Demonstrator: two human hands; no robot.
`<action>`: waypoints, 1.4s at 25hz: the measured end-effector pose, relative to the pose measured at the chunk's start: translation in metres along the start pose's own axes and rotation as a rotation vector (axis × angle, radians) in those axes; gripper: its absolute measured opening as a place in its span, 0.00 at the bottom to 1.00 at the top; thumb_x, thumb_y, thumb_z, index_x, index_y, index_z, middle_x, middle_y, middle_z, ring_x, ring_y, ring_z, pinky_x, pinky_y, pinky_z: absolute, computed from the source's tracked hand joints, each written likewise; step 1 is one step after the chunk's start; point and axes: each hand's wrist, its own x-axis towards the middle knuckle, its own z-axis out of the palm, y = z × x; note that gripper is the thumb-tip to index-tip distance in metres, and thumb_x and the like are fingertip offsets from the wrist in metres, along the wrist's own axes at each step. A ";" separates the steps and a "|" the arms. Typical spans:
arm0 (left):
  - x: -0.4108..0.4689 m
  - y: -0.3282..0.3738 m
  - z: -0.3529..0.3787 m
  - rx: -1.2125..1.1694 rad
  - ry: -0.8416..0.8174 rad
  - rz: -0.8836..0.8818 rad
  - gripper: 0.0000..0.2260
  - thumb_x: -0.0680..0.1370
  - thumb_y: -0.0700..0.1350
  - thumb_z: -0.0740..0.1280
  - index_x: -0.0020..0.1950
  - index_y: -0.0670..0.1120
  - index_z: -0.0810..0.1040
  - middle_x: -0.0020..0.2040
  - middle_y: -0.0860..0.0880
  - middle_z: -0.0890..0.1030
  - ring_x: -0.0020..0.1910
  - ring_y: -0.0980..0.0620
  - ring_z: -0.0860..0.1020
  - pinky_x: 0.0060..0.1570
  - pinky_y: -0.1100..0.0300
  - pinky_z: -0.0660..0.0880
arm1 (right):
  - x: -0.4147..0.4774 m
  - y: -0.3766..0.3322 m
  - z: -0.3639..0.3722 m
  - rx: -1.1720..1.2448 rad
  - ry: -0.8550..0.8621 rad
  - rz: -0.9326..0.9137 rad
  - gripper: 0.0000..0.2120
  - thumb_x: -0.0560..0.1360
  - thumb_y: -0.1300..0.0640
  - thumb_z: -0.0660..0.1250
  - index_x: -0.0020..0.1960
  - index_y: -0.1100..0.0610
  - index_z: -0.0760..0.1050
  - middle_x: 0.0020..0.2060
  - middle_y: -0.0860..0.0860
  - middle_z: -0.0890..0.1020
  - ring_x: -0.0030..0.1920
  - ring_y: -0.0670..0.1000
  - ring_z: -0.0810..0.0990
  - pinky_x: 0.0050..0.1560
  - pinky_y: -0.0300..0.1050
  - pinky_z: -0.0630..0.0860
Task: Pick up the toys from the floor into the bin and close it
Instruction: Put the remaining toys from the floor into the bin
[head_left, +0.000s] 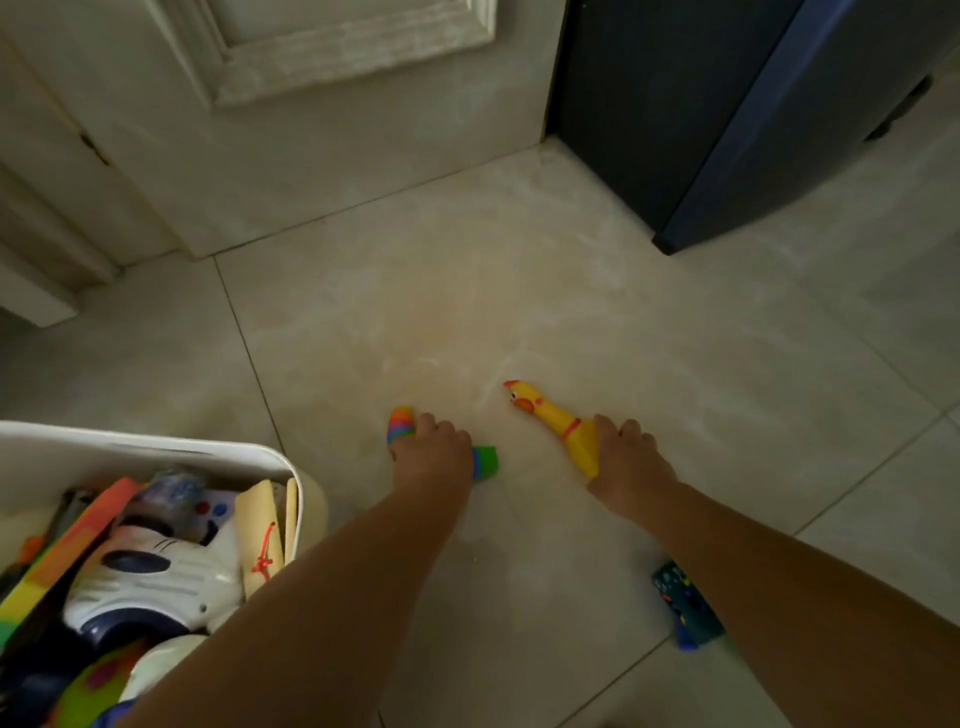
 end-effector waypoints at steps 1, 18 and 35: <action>-0.001 0.000 -0.003 -0.026 -0.002 -0.009 0.15 0.80 0.45 0.56 0.66 0.46 0.70 0.65 0.45 0.72 0.68 0.42 0.65 0.70 0.44 0.61 | -0.002 0.000 -0.001 0.017 0.012 -0.012 0.34 0.74 0.56 0.67 0.75 0.53 0.54 0.64 0.58 0.66 0.64 0.60 0.69 0.57 0.53 0.73; -0.268 -0.169 -0.154 -0.836 0.266 0.056 0.17 0.72 0.51 0.70 0.59 0.53 0.72 0.43 0.51 0.77 0.38 0.50 0.80 0.30 0.58 0.79 | -0.227 -0.175 -0.157 1.302 0.268 -0.584 0.17 0.67 0.47 0.64 0.56 0.45 0.73 0.44 0.41 0.80 0.42 0.36 0.79 0.43 0.31 0.75; -0.341 -0.322 -0.027 -1.551 0.091 -0.225 0.14 0.72 0.53 0.68 0.55 0.49 0.77 0.46 0.46 0.84 0.42 0.48 0.81 0.43 0.52 0.79 | -0.282 -0.364 -0.007 0.826 -0.297 -0.437 0.31 0.75 0.40 0.62 0.75 0.48 0.58 0.62 0.54 0.77 0.52 0.57 0.82 0.44 0.49 0.82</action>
